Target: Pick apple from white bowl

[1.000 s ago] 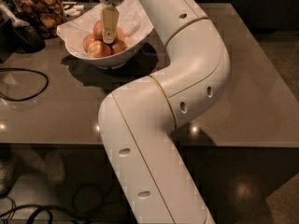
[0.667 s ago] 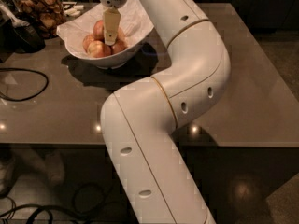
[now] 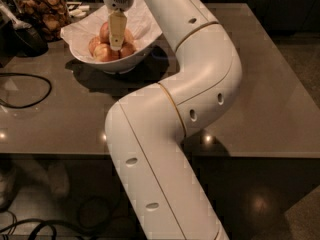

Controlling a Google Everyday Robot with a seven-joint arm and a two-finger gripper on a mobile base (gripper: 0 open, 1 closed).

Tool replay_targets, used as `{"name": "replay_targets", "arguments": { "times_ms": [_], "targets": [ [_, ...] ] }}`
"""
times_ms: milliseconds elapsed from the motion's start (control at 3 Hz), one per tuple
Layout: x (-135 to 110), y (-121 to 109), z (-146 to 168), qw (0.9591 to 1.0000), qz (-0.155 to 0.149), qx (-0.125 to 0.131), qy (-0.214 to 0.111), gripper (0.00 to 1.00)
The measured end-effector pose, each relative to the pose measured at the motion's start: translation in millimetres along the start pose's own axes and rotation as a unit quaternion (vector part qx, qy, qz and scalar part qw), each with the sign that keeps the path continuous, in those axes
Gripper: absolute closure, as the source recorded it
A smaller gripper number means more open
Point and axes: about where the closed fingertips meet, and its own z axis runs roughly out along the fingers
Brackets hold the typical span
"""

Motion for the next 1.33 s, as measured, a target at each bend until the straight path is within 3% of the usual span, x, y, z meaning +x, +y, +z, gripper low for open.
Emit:
{"name": "replay_targets", "arguments": {
  "times_ms": [1333],
  "targets": [
    [-1.7, -0.7, 10.6, 0.9999, -0.007, -0.005, 0.010, 0.20]
  ]
}}
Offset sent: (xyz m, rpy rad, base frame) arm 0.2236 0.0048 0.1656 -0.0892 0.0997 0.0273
